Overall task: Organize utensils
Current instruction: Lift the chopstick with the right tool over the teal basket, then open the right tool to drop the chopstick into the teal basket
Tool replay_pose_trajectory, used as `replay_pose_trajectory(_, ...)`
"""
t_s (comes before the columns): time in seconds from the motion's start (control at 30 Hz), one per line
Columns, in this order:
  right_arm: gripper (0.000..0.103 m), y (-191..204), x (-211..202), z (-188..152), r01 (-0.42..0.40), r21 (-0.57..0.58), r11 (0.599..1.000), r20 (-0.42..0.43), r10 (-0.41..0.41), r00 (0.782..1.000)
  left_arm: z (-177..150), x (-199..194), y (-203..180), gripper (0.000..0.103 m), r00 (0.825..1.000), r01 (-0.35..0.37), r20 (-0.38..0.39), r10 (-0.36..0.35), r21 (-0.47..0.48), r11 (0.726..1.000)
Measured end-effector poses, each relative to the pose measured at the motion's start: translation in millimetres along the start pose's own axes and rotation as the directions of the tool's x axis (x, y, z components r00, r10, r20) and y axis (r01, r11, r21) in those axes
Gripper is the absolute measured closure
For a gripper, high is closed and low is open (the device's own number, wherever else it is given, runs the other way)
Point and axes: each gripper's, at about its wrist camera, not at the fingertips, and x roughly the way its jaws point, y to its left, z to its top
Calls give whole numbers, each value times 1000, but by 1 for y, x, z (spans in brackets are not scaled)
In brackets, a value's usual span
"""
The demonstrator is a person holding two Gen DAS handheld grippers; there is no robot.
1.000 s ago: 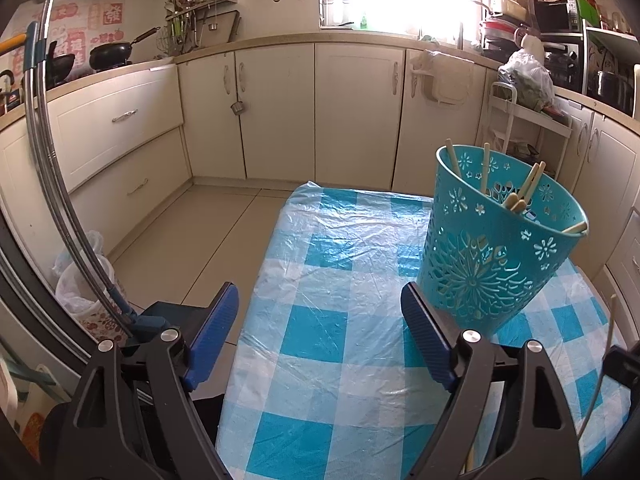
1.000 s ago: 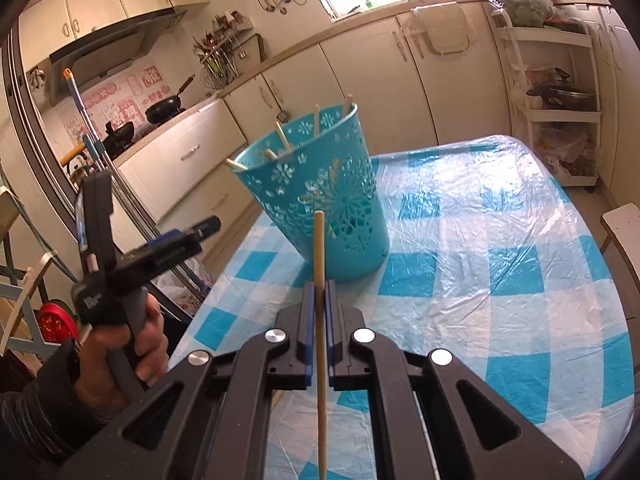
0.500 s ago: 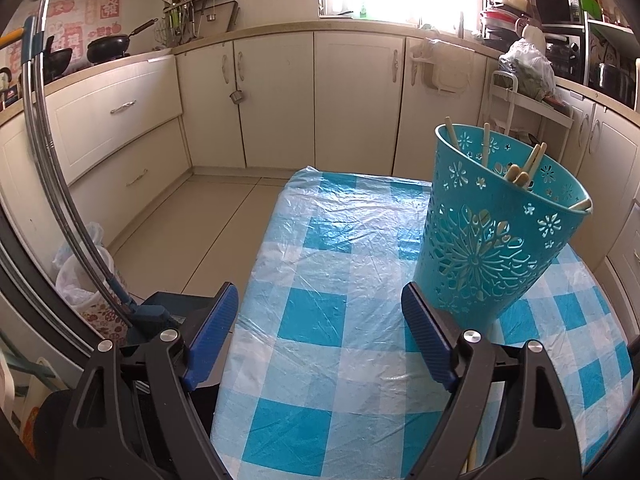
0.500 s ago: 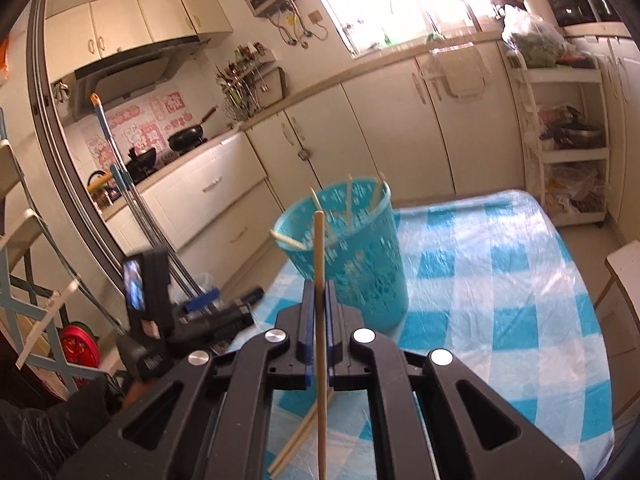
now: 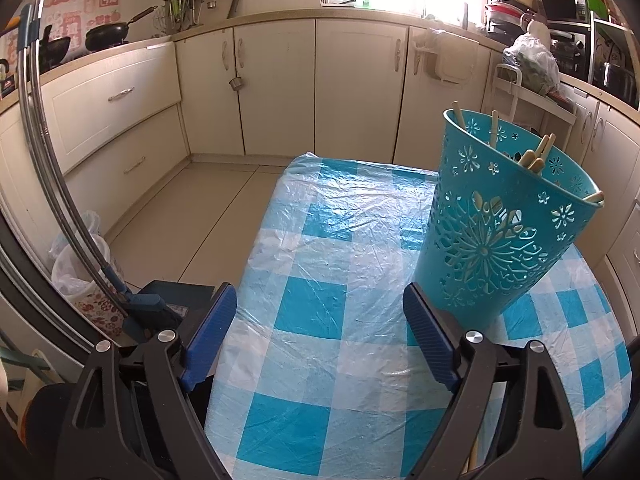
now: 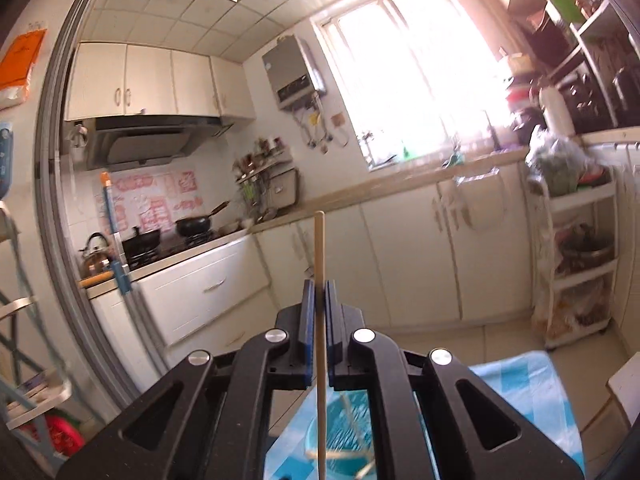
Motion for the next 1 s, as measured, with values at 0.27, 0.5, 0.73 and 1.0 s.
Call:
replay_pose_trajectory(0.27, 97, -15, 49, -57, 177, -79, 981, -48, -181, 982, 0, 6, 3, 21, 1000, -2, -22, 2, -17, 1000)
replay_pose_trajectory(0.5, 97, -29, 48, -89, 197, -85, 977, -151, -208, 966, -3, 11, -1, 21, 999, -26, -28, 26, 3, 1000)
replay_pose_trajectory(0.73, 90, -24, 6, -82, 188, -60, 980, -137, -195, 971, -6, 11, -5, 21, 998, -49, -25, 50, 25, 998)
replay_pose_trajectory(1.0, 83, -18, -50, -108, 193, -36, 980, -187, -197, 962, -8, 11, -8, 21, 998, -66, -19, 67, 46, 997)
